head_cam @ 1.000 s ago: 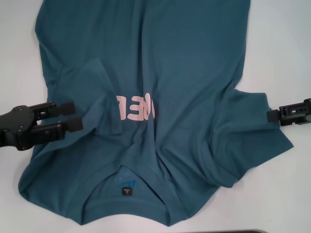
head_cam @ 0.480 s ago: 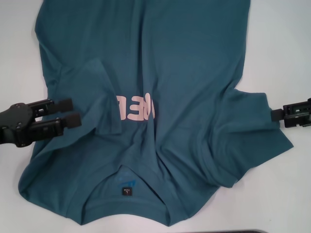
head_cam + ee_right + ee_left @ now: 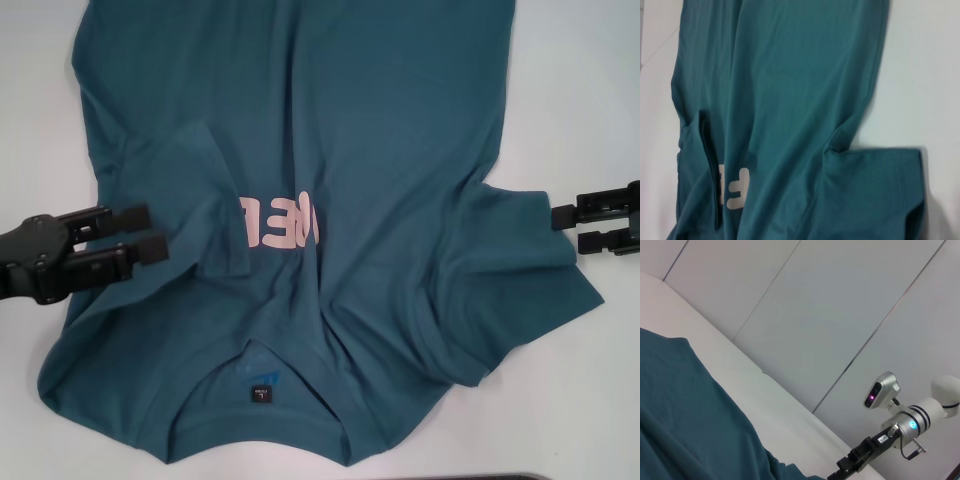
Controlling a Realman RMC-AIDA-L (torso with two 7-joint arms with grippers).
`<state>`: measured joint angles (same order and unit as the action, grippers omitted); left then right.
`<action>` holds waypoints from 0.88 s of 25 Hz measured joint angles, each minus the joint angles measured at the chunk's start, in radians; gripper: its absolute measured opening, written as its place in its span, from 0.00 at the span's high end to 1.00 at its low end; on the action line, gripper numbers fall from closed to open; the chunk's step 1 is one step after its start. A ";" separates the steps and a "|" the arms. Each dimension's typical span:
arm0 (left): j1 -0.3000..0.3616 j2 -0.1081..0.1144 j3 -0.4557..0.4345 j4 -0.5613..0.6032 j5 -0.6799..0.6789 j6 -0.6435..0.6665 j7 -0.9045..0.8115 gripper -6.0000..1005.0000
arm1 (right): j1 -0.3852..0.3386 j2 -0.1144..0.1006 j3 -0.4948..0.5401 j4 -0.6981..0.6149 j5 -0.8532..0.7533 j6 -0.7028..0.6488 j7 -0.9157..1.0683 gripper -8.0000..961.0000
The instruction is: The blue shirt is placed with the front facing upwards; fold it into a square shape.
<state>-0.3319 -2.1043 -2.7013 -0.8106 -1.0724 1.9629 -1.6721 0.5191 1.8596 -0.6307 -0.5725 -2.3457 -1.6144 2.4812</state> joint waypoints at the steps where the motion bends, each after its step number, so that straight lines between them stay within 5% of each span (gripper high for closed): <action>1: 0.001 0.000 0.000 0.000 0.000 -0.001 0.000 0.27 | 0.000 0.001 0.000 0.001 0.000 0.000 0.007 0.32; 22: 0.005 -0.005 0.000 -0.005 0.009 -0.006 0.000 0.27 | 0.019 0.009 0.022 0.045 0.002 0.016 0.060 0.33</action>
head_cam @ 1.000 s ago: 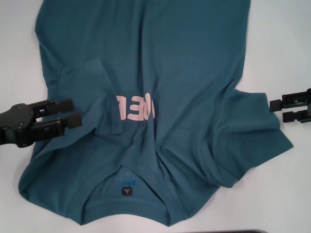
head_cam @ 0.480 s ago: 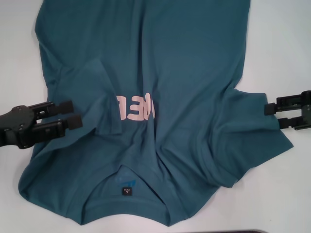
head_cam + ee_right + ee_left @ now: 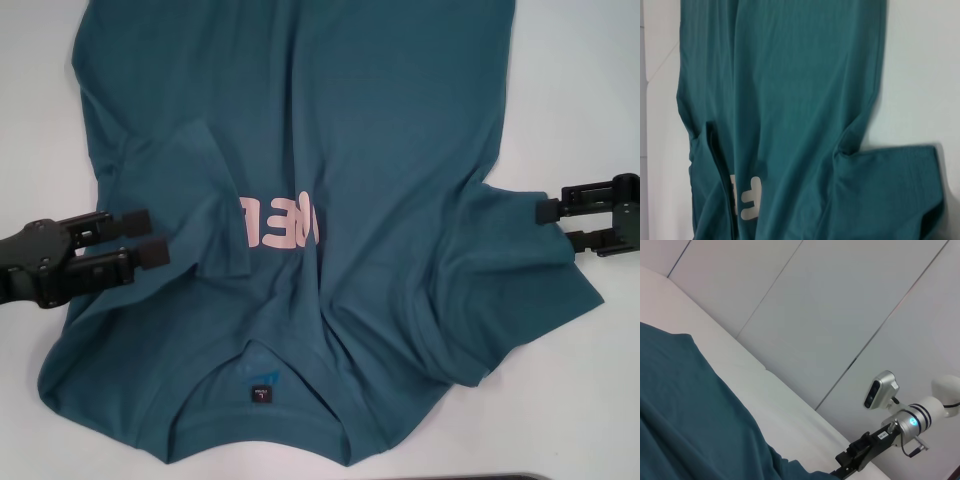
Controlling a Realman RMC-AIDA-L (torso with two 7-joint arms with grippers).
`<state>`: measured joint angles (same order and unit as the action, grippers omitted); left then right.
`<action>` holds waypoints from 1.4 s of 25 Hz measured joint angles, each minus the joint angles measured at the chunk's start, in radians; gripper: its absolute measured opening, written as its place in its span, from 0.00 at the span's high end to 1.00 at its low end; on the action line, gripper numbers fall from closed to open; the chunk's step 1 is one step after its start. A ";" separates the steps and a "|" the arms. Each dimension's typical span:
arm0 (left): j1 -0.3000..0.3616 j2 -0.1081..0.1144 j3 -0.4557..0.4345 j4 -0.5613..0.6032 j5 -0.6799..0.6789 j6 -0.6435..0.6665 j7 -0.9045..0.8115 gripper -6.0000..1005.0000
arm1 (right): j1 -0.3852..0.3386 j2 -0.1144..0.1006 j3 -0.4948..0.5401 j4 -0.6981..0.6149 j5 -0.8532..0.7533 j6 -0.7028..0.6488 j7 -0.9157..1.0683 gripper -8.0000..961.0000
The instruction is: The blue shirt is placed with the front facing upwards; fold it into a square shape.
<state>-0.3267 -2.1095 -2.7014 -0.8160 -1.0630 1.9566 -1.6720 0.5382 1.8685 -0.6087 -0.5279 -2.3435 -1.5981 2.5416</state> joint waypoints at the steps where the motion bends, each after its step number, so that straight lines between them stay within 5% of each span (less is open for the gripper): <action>1: 0.000 -0.001 0.000 -0.001 0.000 0.000 0.000 0.27 | 0.001 0.002 0.000 0.000 0.000 0.001 0.000 0.33; 15: 0.003 -0.001 0.000 -0.002 -0.005 0.001 0.000 0.27 | -0.001 0.010 -0.030 0.000 -0.007 0.008 -0.015 0.33; 24: 0.002 -0.001 0.000 -0.003 -0.007 0.001 -0.012 0.27 | 0.033 0.041 -0.059 -0.017 -0.016 0.011 -0.060 0.33; 31: 0.000 -0.001 0.000 -0.005 -0.008 0.002 -0.024 0.27 | 0.036 0.035 -0.067 -0.029 -0.023 0.003 -0.055 0.34; 35: 0.000 -0.001 0.000 -0.005 -0.008 0.001 -0.024 0.27 | 0.031 0.033 -0.070 -0.029 -0.023 0.003 -0.055 0.54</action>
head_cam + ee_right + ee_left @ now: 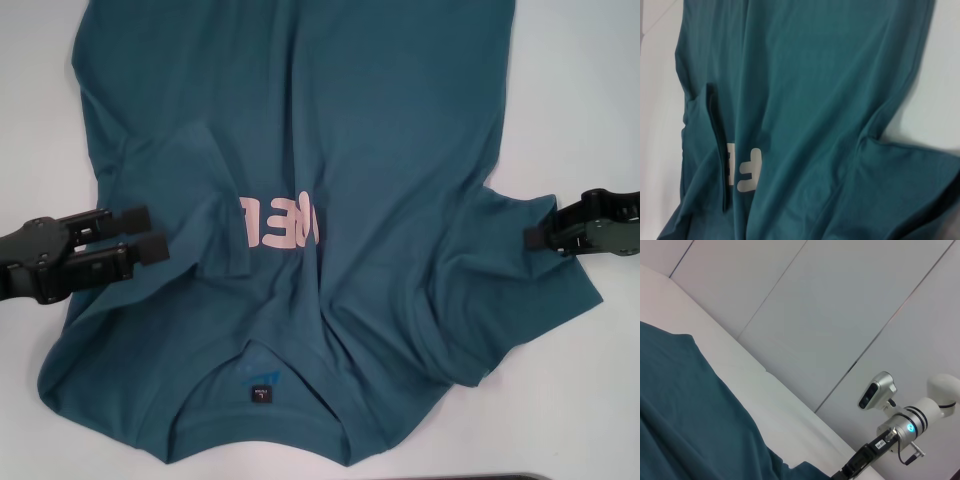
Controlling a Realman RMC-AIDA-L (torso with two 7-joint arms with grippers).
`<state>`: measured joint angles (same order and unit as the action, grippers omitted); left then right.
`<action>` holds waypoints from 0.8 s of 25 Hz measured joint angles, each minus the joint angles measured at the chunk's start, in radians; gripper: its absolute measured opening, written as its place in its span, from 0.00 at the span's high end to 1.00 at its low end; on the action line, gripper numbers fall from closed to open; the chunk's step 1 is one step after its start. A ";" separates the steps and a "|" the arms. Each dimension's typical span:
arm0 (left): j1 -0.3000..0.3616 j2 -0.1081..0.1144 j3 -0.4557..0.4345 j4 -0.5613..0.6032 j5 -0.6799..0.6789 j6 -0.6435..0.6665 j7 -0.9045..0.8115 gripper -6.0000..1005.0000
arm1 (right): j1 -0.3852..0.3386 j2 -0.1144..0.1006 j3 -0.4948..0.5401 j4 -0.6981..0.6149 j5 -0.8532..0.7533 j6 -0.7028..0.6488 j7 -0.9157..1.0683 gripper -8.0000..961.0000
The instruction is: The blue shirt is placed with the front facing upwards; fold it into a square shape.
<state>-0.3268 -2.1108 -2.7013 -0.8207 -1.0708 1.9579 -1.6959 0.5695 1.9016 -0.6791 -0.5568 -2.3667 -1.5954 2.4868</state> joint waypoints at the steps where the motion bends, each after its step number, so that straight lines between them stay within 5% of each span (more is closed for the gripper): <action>1: 0.000 0.000 0.000 0.000 0.000 0.000 0.000 0.27 | -0.001 -0.001 0.000 0.000 0.000 0.000 0.001 0.59; 4: 0.000 0.000 0.000 0.000 0.000 0.000 0.000 0.27 | -0.004 -0.003 -0.002 0.000 -0.002 0.000 0.002 0.83; 15: 0.002 0.001 -0.003 0.000 0.000 0.000 -0.002 0.27 | -0.024 -0.013 0.030 -0.077 -0.023 -0.028 0.005 0.99; 20: 0.007 0.002 -0.028 0.000 0.000 0.006 -0.002 0.27 | -0.041 -0.018 0.067 -0.119 -0.025 -0.033 0.006 0.99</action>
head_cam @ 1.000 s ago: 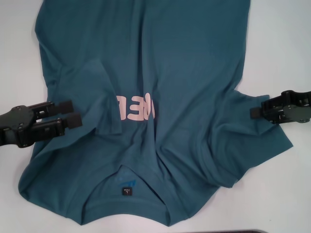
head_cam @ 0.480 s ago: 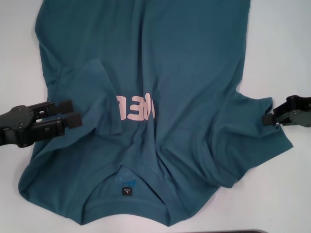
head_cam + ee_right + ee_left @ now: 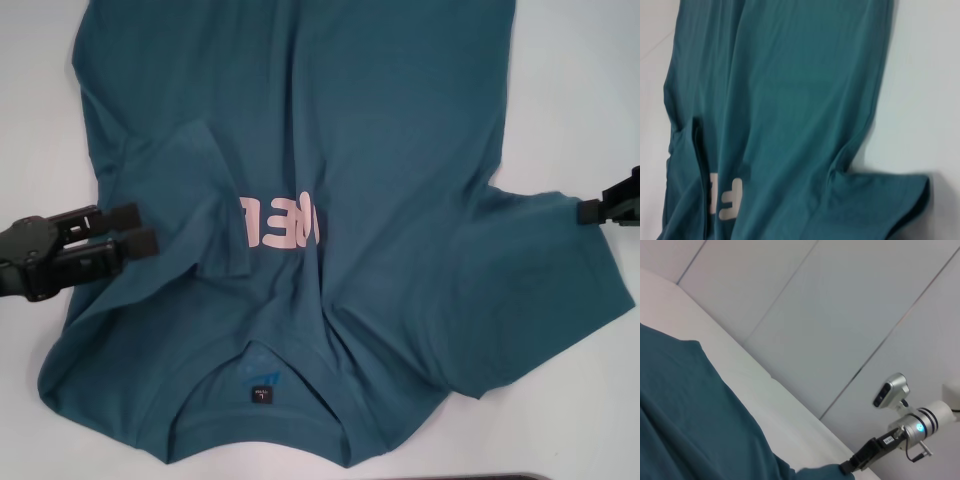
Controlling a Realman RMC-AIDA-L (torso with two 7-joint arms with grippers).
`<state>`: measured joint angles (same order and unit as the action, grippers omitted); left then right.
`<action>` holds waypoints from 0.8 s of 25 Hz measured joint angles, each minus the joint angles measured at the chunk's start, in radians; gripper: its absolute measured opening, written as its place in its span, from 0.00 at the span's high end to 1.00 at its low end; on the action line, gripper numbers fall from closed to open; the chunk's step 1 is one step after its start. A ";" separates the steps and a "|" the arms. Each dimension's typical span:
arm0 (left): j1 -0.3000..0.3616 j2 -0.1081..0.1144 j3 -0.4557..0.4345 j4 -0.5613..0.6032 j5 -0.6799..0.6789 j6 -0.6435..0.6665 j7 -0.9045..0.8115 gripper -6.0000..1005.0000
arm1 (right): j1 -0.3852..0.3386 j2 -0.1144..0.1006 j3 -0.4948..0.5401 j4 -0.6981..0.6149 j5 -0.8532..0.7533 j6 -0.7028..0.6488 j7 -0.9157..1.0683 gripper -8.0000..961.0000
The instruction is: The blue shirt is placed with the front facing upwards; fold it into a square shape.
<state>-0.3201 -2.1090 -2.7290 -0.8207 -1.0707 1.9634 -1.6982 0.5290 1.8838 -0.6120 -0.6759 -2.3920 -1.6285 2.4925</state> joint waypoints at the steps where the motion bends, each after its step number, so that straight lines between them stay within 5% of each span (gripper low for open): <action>1: 0.001 0.000 -0.007 0.000 0.000 0.001 0.000 0.27 | -0.002 -0.002 0.004 -0.004 0.000 0.000 0.000 0.99; 11: 0.007 0.005 -0.050 0.000 0.000 0.006 -0.001 0.27 | -0.021 -0.025 0.029 -0.048 -0.002 -0.002 0.035 0.99; 20: 0.003 0.004 -0.051 0.000 0.000 0.006 -0.001 0.27 | -0.017 -0.008 0.054 -0.084 0.006 -0.034 0.039 0.99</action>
<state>-0.3171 -2.1046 -2.7796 -0.8206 -1.0710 1.9693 -1.6996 0.5121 1.8757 -0.5581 -0.7600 -2.3861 -1.6628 2.5318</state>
